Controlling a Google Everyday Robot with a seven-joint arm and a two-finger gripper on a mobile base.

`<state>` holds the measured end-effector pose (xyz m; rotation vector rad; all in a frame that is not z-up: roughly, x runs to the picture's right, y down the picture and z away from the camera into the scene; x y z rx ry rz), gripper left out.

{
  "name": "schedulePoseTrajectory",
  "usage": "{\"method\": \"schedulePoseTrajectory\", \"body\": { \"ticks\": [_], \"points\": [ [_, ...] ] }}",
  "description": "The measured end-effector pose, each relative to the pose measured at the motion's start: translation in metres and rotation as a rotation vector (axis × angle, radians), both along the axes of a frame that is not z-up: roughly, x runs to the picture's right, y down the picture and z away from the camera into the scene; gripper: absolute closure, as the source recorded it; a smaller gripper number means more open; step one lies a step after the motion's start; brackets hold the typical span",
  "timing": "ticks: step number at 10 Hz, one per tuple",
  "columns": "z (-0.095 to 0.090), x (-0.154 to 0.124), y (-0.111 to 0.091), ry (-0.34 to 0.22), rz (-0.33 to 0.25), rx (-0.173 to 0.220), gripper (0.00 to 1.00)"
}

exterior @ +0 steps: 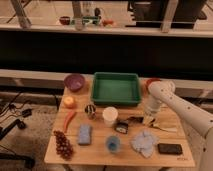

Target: Place brush in purple bowl

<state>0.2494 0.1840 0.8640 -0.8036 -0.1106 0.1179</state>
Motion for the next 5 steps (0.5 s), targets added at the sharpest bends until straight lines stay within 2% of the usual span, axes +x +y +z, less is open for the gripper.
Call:
{"method": "schedulePoseTrajectory", "body": {
  "ticks": [5],
  "points": [
    [-0.038,-0.014,-0.019,-0.055,0.012,0.087,0.86]
  ]
}}
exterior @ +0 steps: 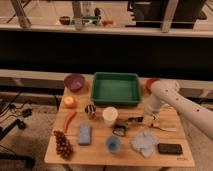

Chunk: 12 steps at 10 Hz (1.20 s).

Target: Place brush in purple bowl

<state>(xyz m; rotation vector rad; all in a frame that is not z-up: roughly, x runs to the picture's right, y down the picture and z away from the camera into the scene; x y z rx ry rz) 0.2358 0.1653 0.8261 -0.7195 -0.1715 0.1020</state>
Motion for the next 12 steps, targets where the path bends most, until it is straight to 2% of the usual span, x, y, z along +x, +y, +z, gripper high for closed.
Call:
{"method": "schedulePoseTrajectory", "body": {
  "ticks": [3,7,10,12],
  "points": [
    [-0.016,-0.005,-0.013,-0.019,0.005,0.049,0.86],
    [-0.042,0.001,-0.044,-0.029,0.018,0.12,0.86],
    [-0.074,-0.001,-0.076,-0.062,0.036,0.187,0.86],
    [-0.097,-0.008,-0.087,-0.087,0.038,0.229,0.86]
  ]
}}
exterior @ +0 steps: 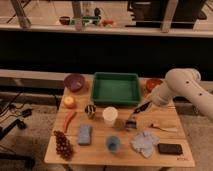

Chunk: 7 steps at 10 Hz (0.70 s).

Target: Place brush in purple bowl

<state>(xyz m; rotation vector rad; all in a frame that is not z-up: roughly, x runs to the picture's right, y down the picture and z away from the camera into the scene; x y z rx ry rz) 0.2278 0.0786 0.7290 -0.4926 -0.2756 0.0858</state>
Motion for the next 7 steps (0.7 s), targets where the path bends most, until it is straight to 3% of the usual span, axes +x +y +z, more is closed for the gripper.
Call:
{"method": "schedulePoseTrajectory", "body": {
  "ticks": [3,7],
  "points": [
    [-0.046,-0.014,-0.019,-0.043,-0.008,0.085,0.86],
    [-0.11,-0.039,-0.024,-0.11,-0.026,0.178,0.86]
  ]
}}
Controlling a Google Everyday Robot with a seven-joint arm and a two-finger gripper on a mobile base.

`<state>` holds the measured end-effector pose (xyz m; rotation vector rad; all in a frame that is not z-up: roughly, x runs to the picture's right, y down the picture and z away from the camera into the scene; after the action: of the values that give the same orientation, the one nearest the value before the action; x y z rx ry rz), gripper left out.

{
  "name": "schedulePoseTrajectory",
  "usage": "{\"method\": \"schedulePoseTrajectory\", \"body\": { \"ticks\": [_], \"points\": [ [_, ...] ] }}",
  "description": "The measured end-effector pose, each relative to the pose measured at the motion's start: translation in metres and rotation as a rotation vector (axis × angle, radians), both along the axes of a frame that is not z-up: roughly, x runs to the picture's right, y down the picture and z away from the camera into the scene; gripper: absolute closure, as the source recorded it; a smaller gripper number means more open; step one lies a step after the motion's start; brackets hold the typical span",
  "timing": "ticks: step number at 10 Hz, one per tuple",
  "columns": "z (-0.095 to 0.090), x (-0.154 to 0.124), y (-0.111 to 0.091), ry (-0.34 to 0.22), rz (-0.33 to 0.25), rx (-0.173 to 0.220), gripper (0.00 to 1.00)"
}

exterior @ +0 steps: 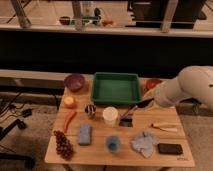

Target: Place brush in purple bowl

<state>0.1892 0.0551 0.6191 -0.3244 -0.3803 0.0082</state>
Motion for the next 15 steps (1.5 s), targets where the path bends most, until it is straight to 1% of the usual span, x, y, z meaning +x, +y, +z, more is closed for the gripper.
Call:
{"method": "schedulePoseTrajectory", "body": {
  "ticks": [1,3,4,5,7,9,15],
  "points": [
    [-0.019,-0.013,-0.002,-0.028,-0.014,0.026,0.86],
    [-0.048,-0.038,-0.008,-0.098,-0.041,0.058,0.86],
    [-0.055,-0.047,-0.011,-0.12,-0.049,0.068,0.86],
    [-0.057,-0.063,-0.017,-0.139,-0.059,0.079,0.86],
    [-0.048,-0.088,-0.029,-0.146,-0.075,0.08,0.86],
    [-0.039,-0.111,-0.042,-0.148,-0.089,0.071,0.86],
    [-0.037,-0.113,-0.043,-0.145,-0.09,0.069,0.86]
  ]
}}
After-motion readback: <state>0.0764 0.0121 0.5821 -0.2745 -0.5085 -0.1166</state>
